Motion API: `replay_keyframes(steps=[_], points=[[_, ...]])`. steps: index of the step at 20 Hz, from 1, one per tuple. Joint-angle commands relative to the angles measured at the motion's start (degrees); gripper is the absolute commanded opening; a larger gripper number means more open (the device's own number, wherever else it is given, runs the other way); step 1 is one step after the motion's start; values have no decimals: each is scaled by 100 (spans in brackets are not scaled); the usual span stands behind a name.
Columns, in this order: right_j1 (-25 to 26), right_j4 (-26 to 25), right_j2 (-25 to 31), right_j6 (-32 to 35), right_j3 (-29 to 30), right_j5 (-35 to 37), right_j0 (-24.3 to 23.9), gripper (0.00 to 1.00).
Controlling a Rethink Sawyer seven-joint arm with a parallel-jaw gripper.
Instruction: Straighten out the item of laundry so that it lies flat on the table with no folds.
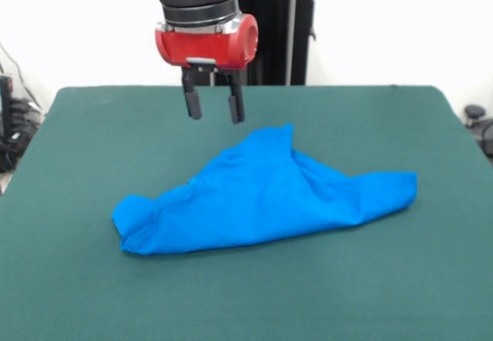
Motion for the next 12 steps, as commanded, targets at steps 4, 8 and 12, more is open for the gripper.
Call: replay_keyframes(steps=[4, 8, 12], points=[[70, 93, 695, -110, -54, 301, -33, 100], [37, 122, 671, -43, -20, 367, 0, 100], [-231, 6, 490, 190, 188, 85, 216, 100]])
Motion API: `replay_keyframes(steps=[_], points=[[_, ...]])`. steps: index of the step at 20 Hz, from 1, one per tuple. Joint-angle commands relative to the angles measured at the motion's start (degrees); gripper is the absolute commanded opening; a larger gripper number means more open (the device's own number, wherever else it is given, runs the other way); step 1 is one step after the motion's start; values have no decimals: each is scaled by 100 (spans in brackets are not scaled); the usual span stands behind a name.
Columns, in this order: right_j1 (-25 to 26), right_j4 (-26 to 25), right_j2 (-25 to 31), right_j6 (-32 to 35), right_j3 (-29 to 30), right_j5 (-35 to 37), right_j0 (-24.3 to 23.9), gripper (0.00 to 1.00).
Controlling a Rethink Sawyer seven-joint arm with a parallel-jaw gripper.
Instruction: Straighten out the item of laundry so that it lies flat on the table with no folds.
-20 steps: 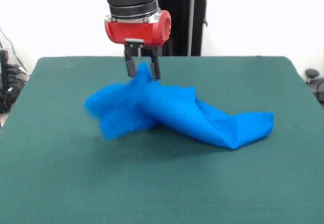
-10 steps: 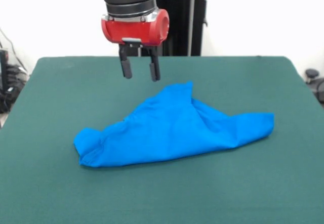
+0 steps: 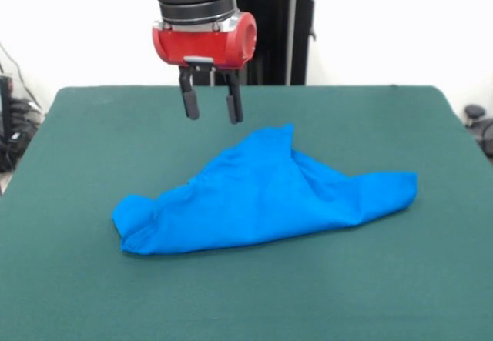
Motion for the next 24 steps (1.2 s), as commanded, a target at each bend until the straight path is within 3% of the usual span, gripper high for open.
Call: replay_keyframes(steps=[1, 4, 7, 13, 24], points=[[-250, -46, 406, 279, 304, -56, 289, 100], [-374, -339, 242, 334, 424, -473, 492, 100], [-544, -643, -275, 667, 402, -588, 980, 100], [-588, -681, -884, 1317, 868, -1286, 1495, 100], [-205, -790, -746, 701, 1159, -1928, 1244, 100]])
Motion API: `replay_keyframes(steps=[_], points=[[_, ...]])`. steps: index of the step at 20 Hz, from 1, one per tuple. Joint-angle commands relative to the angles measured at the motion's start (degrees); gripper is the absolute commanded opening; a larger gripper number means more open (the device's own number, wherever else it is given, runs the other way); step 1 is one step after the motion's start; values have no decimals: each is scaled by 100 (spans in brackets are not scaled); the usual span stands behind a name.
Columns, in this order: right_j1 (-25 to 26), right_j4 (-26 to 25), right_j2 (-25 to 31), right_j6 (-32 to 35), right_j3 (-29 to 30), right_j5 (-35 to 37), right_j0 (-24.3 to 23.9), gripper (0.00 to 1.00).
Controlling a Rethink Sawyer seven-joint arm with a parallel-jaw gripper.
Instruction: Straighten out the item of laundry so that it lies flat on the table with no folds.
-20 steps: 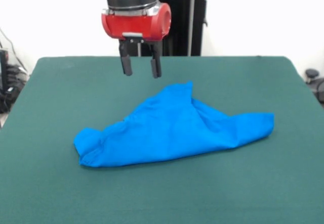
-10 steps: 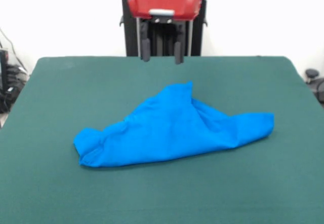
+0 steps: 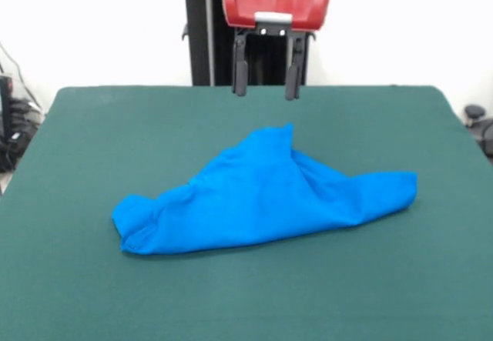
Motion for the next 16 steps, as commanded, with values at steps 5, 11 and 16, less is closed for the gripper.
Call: replay_keyframes(steps=[5, 11, 16], points=[[502, -357, -243, 643, 629, -319, 145, 100], [458, -324, -508, 770, 693, -393, 399, 100], [507, -235, -661, 862, 701, -434, 564, 100]])
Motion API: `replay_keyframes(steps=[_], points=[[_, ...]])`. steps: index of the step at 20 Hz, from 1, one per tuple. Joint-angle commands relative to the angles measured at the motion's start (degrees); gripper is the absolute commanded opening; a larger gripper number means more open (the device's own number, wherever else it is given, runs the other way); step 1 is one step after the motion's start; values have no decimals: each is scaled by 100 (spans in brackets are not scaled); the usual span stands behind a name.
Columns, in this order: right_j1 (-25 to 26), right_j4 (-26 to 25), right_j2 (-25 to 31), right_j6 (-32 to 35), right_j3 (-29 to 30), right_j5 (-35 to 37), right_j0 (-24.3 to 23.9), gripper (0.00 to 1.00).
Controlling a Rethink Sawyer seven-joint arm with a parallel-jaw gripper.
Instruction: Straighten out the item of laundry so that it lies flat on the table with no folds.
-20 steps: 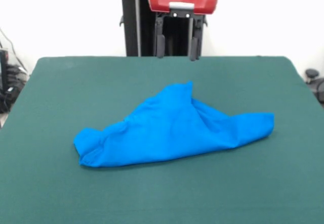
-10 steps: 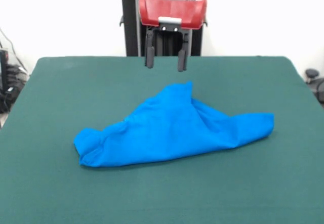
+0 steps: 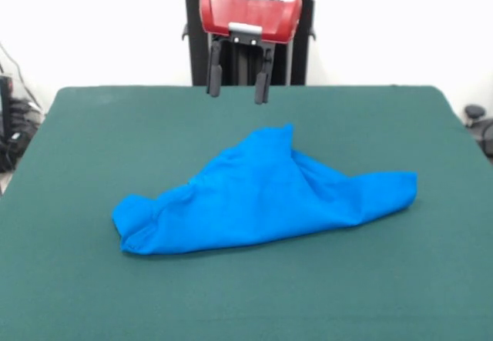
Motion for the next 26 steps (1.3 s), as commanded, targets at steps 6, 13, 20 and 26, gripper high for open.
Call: replay_keyframes(steps=[6, 13, 20, 26], points=[[421, -163, -213, 933, 557, -333, 485, 100], [566, -55, -326, 1054, 613, -597, 618, 100], [674, 28, -494, 1157, 638, -825, 798, 100], [812, 184, -671, 1304, 672, -1074, 988, 100]])
